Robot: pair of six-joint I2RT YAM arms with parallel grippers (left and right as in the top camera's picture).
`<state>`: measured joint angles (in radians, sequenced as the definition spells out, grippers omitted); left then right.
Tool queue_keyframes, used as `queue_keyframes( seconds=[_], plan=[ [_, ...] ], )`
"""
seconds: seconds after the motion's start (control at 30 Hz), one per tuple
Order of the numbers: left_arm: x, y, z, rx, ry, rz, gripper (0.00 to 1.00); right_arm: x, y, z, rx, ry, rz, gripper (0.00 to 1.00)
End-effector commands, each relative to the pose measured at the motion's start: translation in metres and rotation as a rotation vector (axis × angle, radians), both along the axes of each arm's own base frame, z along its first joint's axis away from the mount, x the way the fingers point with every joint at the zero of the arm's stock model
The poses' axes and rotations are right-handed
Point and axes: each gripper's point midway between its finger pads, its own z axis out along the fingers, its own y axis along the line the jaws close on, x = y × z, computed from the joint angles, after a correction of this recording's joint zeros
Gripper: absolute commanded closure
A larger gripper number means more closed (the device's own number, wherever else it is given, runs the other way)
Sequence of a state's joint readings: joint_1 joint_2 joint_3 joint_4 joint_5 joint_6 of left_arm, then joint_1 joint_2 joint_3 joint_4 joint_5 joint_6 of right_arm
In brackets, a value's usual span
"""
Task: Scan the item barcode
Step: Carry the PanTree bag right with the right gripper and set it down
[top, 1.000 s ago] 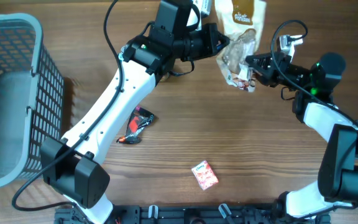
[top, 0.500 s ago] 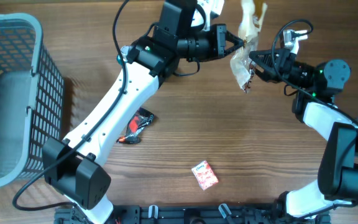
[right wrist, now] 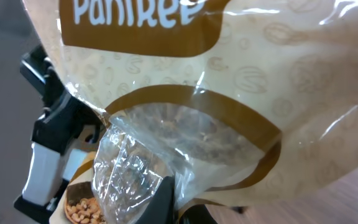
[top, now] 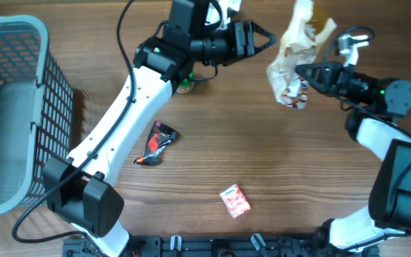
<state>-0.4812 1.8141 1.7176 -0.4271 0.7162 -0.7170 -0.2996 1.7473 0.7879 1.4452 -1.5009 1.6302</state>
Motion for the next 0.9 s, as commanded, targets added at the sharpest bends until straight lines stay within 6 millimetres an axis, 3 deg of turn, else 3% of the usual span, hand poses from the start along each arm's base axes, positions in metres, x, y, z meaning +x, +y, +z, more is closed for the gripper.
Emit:
queue_keyframes(
  seconds=[0.0, 0.03, 0.13, 0.23, 0.27, 0.37, 0.5, 0.6, 0.7, 0.73, 0.77, 0.8, 0.87],
  plan=[
    [0.008, 0.009, -0.001, 0.011, -0.004, 0.029, 0.00, -0.003, -0.045, -0.001, -0.029, 0.010, -0.076, 0.95],
    [0.009, 0.011, -0.003, 0.019, -0.002, 0.041, 0.00, -0.004, -0.059, -0.002, -0.035, 0.011, -0.106, 0.95],
    [0.006, 0.014, -0.013, 0.063, 0.003, 0.035, 0.00, -0.010, -0.125, -0.003, -0.047, 0.001, -0.280, 0.95],
    [0.000, 0.013, -0.018, 0.085, 0.008, 0.018, 0.00, -0.029, -0.203, -0.010, -0.062, -0.017, -0.495, 0.95],
    [0.000, 0.014, -0.014, 0.091, -0.035, 0.003, 0.00, -0.046, -0.244, -0.017, -0.032, 0.021, -0.611, 0.95],
    [0.004, 0.017, -0.001, 0.105, -0.129, 0.016, 0.00, -0.069, -0.293, -0.023, 0.022, 0.066, -0.784, 0.95],
    [0.014, 0.024, -0.001, 0.138, -0.156, 0.080, 0.00, -0.064, -0.311, -0.031, 0.166, 0.196, -0.875, 0.95],
    [0.016, 0.025, -0.001, 0.157, -0.191, 0.073, 0.00, -0.056, -0.331, -0.052, 0.268, 0.315, -0.999, 0.95],
    [0.020, 0.028, -0.003, 0.177, -0.206, 0.094, 0.00, -0.046, -0.347, -0.098, 0.218, 0.437, -1.183, 0.95],
    [0.023, 0.030, -0.004, 0.188, -0.209, 0.110, 0.00, -0.045, -0.350, -0.125, 0.160, 0.525, -1.264, 0.95],
    [0.024, 0.031, -0.004, 0.193, -0.211, 0.118, 0.00, -0.047, -0.354, -0.156, 0.049, 0.633, -1.363, 0.95],
    [0.024, 0.031, -0.004, 0.195, -0.213, 0.119, 0.00, -0.046, -0.350, -0.174, -0.044, 0.693, -1.405, 0.95],
    [0.025, 0.032, -0.005, 0.200, -0.214, 0.126, 0.00, -0.042, -0.346, -0.194, -0.223, 0.772, -1.464, 0.95]
  ],
)
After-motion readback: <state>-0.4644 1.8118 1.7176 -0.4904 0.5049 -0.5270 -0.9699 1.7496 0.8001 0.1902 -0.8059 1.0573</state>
